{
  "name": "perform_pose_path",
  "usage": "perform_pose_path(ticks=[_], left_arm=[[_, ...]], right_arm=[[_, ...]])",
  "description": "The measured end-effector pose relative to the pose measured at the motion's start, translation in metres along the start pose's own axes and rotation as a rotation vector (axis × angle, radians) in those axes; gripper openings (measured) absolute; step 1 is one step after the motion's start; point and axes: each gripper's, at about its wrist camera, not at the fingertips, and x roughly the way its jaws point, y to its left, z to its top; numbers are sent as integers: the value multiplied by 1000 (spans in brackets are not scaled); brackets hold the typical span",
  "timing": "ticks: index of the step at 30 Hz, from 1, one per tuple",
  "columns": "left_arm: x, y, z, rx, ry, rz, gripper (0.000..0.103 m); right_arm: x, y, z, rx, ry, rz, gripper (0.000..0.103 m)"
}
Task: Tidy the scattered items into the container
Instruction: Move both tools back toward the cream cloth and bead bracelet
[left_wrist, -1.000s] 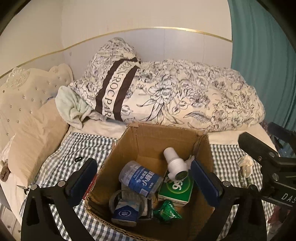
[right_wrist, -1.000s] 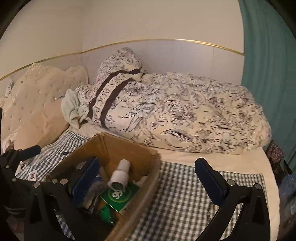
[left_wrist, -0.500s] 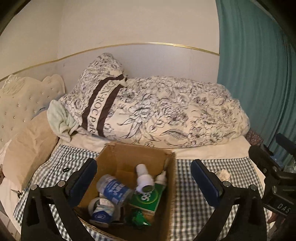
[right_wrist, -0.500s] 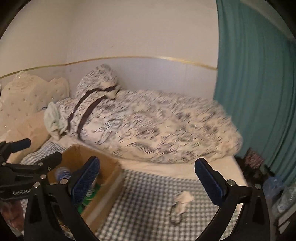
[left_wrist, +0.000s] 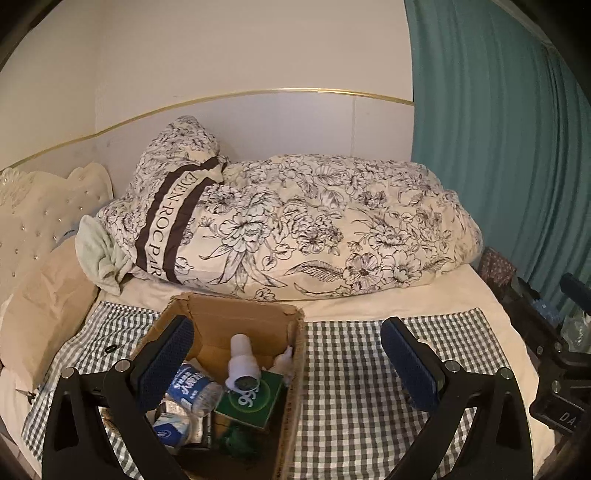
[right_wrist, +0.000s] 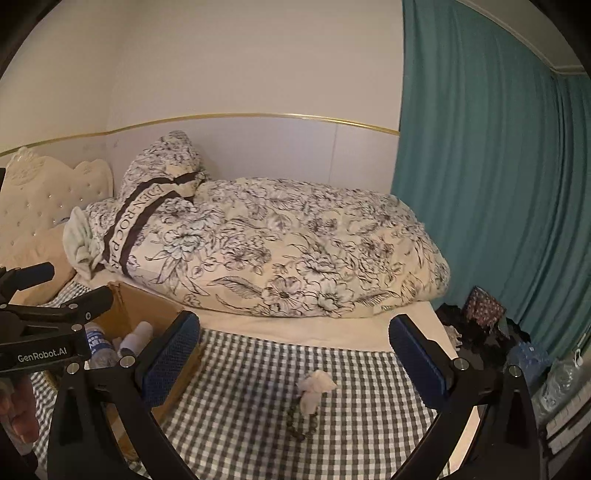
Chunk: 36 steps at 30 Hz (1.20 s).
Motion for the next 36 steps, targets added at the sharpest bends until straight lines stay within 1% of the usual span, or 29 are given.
perform_pose_path(ticks=[4, 8, 16, 18, 20, 23, 27, 29, 34, 36], left_arm=[[7, -13, -4, -10, -8, -14, 103], [25, -33, -14, -4, 19, -13, 103], [53, -70, -33, 84, 36, -19, 103], [61, -78, -40, 103, 46, -24, 103], [69, -83, -49, 120, 51, -28, 103], [86, -92, -60, 149, 90, -24, 103], [102, -98, -70, 148, 110, -32, 103], [110, -101, -75, 143, 121, -38, 103], [132, -108, -92, 154, 174, -42, 103], [139, -109, -99, 155, 190, -49, 103]], right_arm=[[4, -16, -8, 10, 18, -13, 103], [11, -34, -17, 27, 41, -18, 103], [42, -62, -36, 69, 107, -28, 103], [48, -64, -41, 65, 116, -26, 103], [57, -66, -46, 72, 146, 5, 103], [71, -70, -54, 90, 187, 18, 103], [91, -72, -67, 74, 229, -17, 103], [103, -73, -74, 71, 256, -19, 103], [124, -75, -86, 64, 259, -15, 103], [135, -73, -90, 52, 269, -30, 103]])
